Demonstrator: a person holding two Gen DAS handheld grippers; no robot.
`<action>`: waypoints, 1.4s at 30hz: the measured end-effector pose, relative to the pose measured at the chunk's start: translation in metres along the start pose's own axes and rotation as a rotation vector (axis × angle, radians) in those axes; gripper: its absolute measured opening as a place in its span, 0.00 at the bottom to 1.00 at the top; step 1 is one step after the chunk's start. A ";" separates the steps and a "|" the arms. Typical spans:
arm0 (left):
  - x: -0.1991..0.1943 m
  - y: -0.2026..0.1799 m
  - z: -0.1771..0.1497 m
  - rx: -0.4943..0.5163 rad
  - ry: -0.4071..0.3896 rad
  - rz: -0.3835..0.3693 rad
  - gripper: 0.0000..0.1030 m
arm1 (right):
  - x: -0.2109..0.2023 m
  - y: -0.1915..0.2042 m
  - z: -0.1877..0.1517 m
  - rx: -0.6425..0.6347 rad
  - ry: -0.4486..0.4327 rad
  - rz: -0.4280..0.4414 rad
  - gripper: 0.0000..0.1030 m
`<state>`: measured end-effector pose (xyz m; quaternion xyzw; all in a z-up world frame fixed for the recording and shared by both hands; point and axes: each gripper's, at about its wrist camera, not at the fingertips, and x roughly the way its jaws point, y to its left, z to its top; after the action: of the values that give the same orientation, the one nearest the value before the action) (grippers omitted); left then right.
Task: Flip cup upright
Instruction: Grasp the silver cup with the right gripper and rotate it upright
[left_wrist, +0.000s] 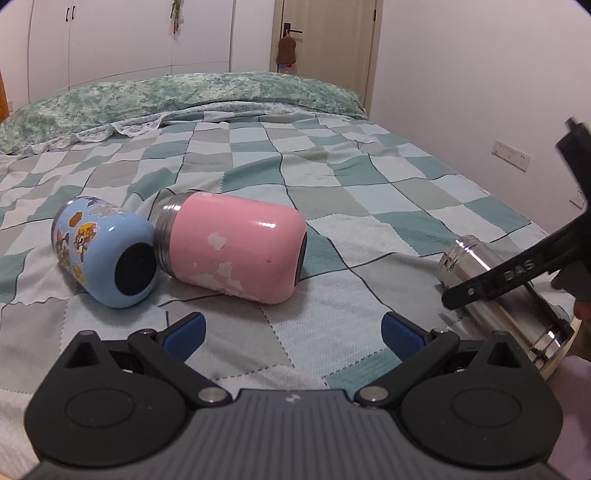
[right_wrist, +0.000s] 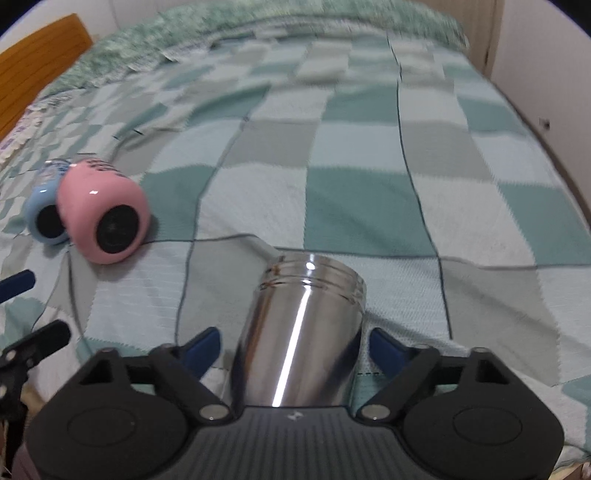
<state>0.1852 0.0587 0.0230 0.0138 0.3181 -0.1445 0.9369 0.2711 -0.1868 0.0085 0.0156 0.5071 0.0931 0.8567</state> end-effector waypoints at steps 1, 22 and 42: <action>0.001 0.001 0.001 -0.002 -0.002 0.000 1.00 | 0.005 -0.002 0.002 0.009 0.019 -0.002 0.70; -0.014 -0.038 0.012 -0.005 -0.065 -0.043 1.00 | -0.076 -0.023 -0.025 -0.078 -0.402 0.133 0.62; 0.026 -0.084 0.037 0.007 -0.079 -0.006 1.00 | -0.071 -0.062 -0.004 -0.240 -0.703 -0.060 0.61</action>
<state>0.2031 -0.0331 0.0421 0.0103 0.2804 -0.1489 0.9482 0.2432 -0.2602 0.0602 -0.0688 0.1678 0.1155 0.9766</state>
